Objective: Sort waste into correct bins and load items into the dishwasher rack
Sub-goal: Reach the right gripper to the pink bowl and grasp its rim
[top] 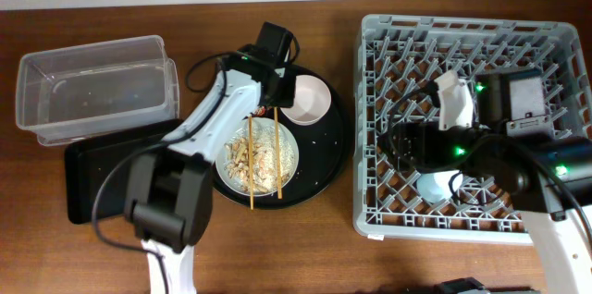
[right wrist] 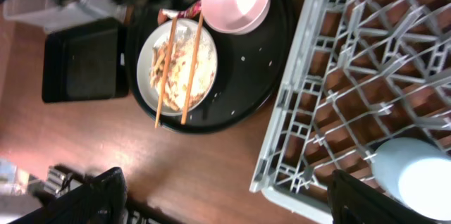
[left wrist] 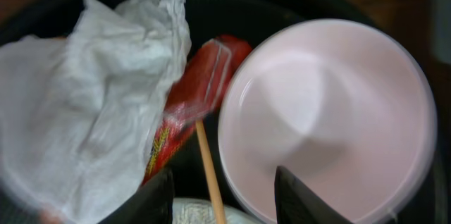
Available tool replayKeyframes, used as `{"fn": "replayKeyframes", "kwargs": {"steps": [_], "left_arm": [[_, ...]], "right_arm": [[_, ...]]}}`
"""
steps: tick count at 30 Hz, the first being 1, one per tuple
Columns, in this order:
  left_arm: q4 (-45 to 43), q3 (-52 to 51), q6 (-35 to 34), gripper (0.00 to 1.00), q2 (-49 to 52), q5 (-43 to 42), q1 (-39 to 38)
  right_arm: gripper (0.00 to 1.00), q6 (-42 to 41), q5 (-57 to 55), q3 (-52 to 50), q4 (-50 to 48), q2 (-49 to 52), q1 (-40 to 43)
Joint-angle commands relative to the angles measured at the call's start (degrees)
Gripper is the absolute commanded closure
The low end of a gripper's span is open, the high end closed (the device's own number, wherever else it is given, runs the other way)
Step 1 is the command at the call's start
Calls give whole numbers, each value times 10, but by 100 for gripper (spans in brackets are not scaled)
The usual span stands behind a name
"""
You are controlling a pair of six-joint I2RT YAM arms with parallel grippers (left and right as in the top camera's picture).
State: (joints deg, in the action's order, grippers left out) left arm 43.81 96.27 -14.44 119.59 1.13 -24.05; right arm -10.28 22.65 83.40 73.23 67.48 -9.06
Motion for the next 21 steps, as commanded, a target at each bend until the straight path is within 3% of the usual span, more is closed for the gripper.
{"fn": "replayKeyframes", "kwargs": {"steps": [1,4,5,7,9,14,18,21], "left_arm": [[-18,-2,-7,65,65,10,-3],[7,21,-7,69,52,2,-3],[26,38,-7,58,34,2,-2],[63,70,-7,24,-21,2,3],[101,76,-7,5,-79,2,2],[242,76,-17,5,-233,9,71],[337,76,-49,1,-362,8,215],[366,76,-49,1,-400,8,250]], "right_arm": [[12,4,7,4,3,1,-26],[12,4,6,4,1,2,-30],[13,4,-2,4,-7,8,-30],[15,3,-29,4,-19,33,-30],[20,-19,-30,4,-64,85,-30],[28,-106,-42,4,-234,263,-77],[30,-192,-221,4,-334,406,-148],[33,-211,-225,4,-410,487,-157]]}}
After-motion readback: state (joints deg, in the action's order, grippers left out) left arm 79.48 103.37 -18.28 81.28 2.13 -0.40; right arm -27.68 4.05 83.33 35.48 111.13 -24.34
